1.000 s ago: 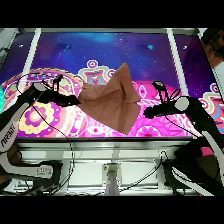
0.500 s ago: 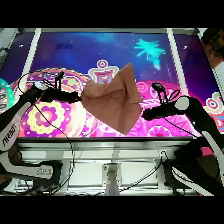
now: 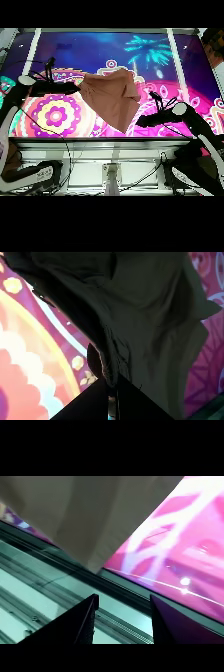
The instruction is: Fold the clothes and pants, and hang the long-sleeved shirts on hangers.
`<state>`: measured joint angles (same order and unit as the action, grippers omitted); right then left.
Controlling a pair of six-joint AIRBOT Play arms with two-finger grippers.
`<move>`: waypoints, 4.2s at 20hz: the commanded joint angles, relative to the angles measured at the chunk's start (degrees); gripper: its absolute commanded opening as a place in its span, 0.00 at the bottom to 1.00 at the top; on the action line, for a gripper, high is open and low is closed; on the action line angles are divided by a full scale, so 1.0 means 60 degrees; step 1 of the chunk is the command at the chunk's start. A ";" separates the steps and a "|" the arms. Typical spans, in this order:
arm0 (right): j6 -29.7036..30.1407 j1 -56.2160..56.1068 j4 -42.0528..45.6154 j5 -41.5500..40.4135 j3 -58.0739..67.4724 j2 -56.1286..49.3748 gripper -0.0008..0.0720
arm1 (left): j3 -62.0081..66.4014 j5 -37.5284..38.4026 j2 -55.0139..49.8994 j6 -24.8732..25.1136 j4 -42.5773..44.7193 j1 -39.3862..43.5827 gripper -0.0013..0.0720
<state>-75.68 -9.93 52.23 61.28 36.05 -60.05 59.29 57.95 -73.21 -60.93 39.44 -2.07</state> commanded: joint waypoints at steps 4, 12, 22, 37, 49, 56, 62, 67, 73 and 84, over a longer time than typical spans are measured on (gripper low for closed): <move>-0.0018 -0.0018 -0.1009 -0.0168 -0.0248 0.0000 0.54 | -0.0007 0.1158 0.1763 -0.2193 0.2463 0.0011 0.05; -0.0565 -0.0018 -0.1654 -0.0678 -0.0546 -0.0022 0.87 | -0.0998 0.1883 0.1814 -0.2455 0.2881 0.0007 0.05; -0.1202 -0.0018 -0.1271 -0.0168 -0.0561 -0.1519 0.86 | -0.2091 0.1767 0.1800 -0.2718 0.4594 0.0004 0.05; -0.2255 -0.2087 -0.1934 -0.2164 -0.0561 -0.2306 0.74 | -0.2240 0.1450 0.1800 -0.2849 0.3632 0.0011 0.05; -0.2193 -0.2160 -0.2849 -0.2911 -0.0557 -0.2306 0.13 | -0.2244 0.1439 0.1800 -0.2849 0.3632 0.0011 0.05; -0.0911 -0.2149 -0.2667 -0.2594 0.0255 -0.2113 0.02 | -0.2153 0.1086 0.1905 -0.2841 0.3198 -0.0040 0.05; -0.0984 -0.2113 0.0022 -0.1836 0.2769 -0.0951 0.02 | -0.0776 0.1067 0.3198 -0.2557 0.3064 -0.0178 0.05; -0.0984 -0.1461 0.0339 -0.1534 0.4976 0.0874 0.02 | 0.0321 0.0091 0.5257 -0.2572 0.3013 -0.0565 0.05; -0.1275 -0.1446 0.0364 -0.1056 0.6714 0.2685 0.02 | 0.0342 -0.1260 0.7726 -0.3107 0.1075 -0.0565 0.05; -0.2000 -0.1446 0.0634 -0.0382 0.6426 0.2579 0.02 | -0.0656 0.0084 0.7730 -0.4357 0.1060 -0.0546 0.05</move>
<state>-87.15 -18.59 55.13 57.95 75.37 -42.06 58.70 55.86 -24.75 -85.60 45.41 -5.39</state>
